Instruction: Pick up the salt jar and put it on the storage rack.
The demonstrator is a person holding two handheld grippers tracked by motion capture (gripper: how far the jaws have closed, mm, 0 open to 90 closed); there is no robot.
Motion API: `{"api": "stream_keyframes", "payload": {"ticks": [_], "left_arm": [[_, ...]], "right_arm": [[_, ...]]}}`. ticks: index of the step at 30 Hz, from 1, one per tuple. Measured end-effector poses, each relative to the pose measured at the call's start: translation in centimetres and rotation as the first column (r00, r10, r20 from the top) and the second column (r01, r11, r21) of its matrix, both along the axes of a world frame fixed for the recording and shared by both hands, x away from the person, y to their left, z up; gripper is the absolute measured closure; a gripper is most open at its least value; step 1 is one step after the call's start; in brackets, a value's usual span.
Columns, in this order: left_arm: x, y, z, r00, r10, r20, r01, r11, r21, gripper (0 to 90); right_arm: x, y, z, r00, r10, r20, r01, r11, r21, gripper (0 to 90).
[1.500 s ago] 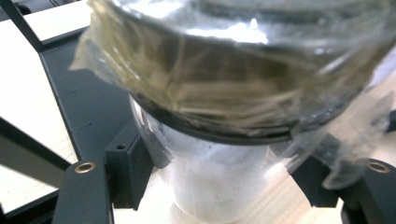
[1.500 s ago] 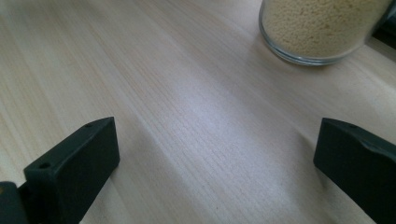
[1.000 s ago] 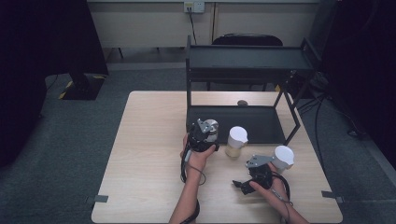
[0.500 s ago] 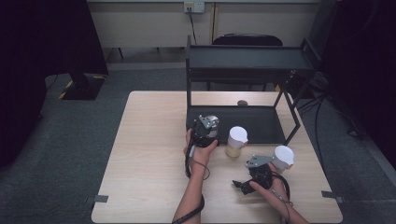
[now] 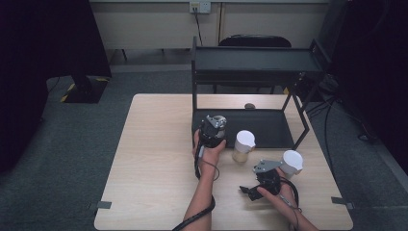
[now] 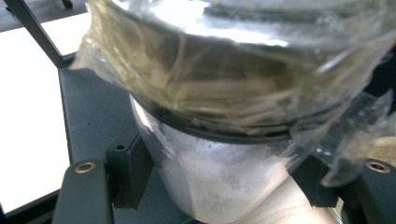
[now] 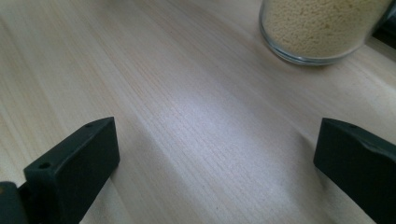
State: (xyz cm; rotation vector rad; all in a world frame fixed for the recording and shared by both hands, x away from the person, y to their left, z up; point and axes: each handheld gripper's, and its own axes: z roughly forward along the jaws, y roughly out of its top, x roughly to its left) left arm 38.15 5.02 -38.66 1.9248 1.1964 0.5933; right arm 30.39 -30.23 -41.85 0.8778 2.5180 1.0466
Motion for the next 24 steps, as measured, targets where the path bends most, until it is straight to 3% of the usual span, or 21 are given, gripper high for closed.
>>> {"api": "stream_keyframes", "payload": {"ticks": [24], "left_arm": [[2.0, -1.1, -1.1, 0.9985, 0.052, -0.014, -0.052, 0.9986, 0.009, 30.7]], "right_arm": [[0.0, 0.0, 0.0, 1.0, 0.0, 0.0, 0.0, 1.0, 0.0, 0.0]]}}
